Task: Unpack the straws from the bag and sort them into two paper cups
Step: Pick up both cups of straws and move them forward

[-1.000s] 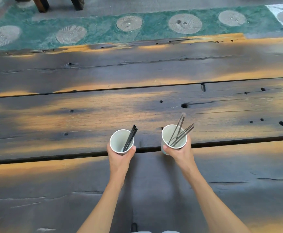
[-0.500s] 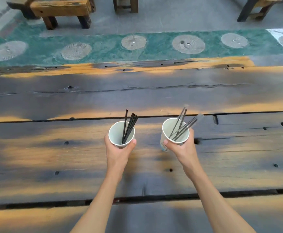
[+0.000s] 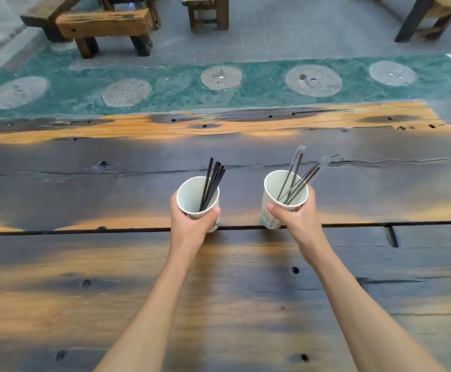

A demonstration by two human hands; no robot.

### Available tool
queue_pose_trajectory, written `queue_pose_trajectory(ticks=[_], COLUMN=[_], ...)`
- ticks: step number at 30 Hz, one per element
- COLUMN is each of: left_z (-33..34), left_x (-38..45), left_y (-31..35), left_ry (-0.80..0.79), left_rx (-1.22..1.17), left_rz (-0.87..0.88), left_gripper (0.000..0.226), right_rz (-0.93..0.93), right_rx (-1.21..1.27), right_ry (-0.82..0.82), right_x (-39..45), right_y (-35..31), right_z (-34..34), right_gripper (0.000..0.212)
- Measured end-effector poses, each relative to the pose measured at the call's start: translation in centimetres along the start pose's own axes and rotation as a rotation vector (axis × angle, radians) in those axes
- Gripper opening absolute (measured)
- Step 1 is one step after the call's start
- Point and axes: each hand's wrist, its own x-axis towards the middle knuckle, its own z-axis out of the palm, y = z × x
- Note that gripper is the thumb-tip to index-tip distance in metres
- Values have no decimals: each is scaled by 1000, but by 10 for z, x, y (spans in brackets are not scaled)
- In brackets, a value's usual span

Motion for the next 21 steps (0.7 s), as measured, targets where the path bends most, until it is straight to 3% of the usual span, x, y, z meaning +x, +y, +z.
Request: queue_pose_trajectory(ticks=[8, 21], left_z=[16, 22], left_x=[31, 35], left_y=[-24, -34], left_ry=[-47, -43], left_rx=[-12, -19], left_rz=[-2, 20], left_gripper=[73, 74], right_rz=[-30, -41], right_rx=[-63, -108], right_ry=[-72, -51], right_x=[38, 36], right_y=[19, 27], right_z=[10, 12], right_gripper=[80, 85])
